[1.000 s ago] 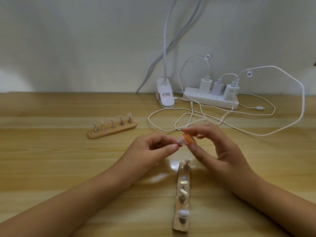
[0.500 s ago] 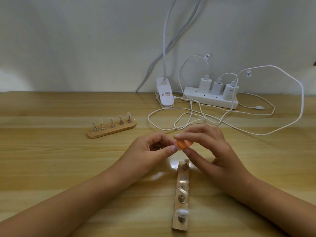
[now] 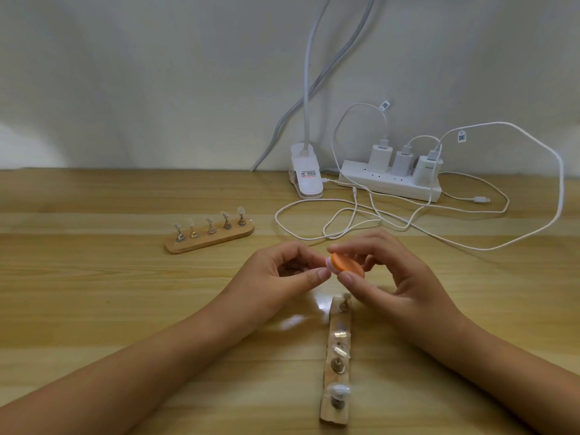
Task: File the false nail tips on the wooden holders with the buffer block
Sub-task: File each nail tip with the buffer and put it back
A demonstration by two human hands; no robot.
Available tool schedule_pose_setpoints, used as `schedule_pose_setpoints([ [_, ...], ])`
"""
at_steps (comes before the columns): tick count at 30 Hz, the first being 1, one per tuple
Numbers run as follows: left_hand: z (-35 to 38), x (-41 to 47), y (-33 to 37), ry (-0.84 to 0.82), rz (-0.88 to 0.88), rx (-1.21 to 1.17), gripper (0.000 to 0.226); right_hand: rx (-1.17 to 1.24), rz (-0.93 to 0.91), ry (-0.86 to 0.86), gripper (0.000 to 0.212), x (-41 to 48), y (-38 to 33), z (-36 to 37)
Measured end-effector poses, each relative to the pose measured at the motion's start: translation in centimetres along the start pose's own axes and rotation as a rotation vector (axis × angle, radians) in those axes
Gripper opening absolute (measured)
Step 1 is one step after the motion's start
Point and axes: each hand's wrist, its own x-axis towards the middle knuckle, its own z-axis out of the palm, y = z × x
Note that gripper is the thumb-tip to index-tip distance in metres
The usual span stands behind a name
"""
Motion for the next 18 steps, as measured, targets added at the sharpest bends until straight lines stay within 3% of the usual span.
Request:
schedule_pose_setpoints([
  [5, 0.06, 0.00, 0.07, 0.022, -0.015, -0.042, 0.022, 0.088, 0.124, 0.057, 0.023, 0.28, 0.40, 0.03],
  [11, 0.00, 0.12, 0.04, 0.026, 0.002, -0.024, 0.019, 0.189, 0.023, 0.058, 0.023, 0.04, 0.27, 0.17],
  [18, 0.06, 0.07, -0.08, 0.010, 0.051, -0.038, 0.009, 0.363, 0.081, 0.001, 0.026, 0.14, 0.23, 0.45],
])
